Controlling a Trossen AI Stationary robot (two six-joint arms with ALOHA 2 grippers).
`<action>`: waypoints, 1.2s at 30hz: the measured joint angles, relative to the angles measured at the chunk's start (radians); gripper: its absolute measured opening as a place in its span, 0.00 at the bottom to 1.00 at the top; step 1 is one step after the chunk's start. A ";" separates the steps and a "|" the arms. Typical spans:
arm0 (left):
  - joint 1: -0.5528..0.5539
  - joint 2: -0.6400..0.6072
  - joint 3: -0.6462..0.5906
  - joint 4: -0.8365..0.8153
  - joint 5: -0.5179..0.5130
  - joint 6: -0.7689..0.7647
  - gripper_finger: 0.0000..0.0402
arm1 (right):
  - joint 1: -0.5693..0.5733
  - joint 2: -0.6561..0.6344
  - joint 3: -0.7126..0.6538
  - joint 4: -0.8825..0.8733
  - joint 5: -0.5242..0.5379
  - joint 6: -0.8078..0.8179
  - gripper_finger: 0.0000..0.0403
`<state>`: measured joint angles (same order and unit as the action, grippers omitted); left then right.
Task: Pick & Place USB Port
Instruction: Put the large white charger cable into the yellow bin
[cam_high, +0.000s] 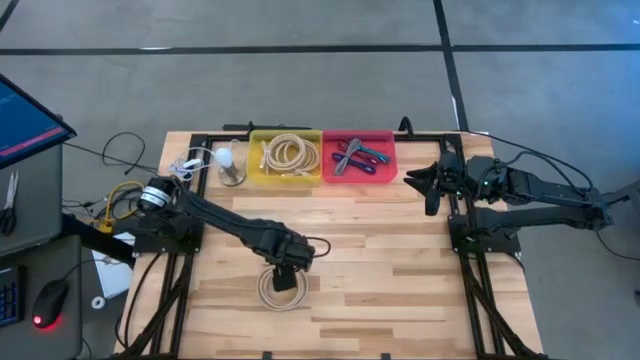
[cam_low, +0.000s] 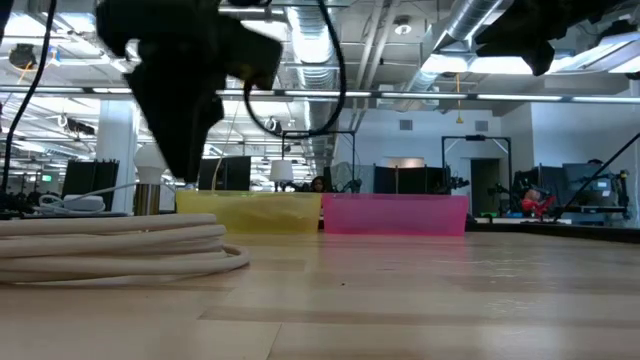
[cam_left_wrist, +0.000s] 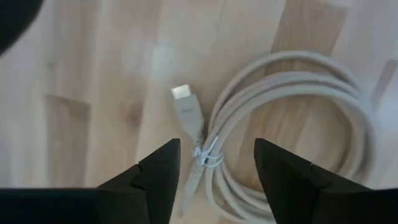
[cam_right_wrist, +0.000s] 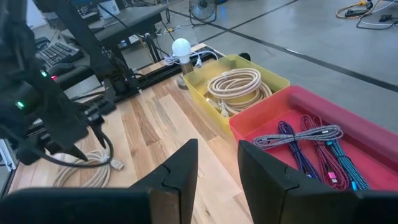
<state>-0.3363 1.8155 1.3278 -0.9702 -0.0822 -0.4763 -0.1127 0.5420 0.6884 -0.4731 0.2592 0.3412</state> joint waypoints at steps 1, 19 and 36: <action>-0.001 -0.001 -0.028 0.029 0.002 0.000 0.50 | 0.000 0.000 0.000 0.000 0.000 0.000 0.26; -0.011 -0.013 -0.304 0.359 0.046 -0.037 0.44 | 0.000 0.000 0.000 0.001 0.000 0.053 0.26; -0.010 -0.033 -0.357 0.426 0.051 -0.116 0.17 | 0.000 0.000 0.000 0.001 0.000 0.071 0.26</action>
<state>-0.3462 1.7829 0.9712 -0.5445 -0.0317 -0.5921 -0.1127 0.5423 0.6884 -0.4717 0.2592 0.4122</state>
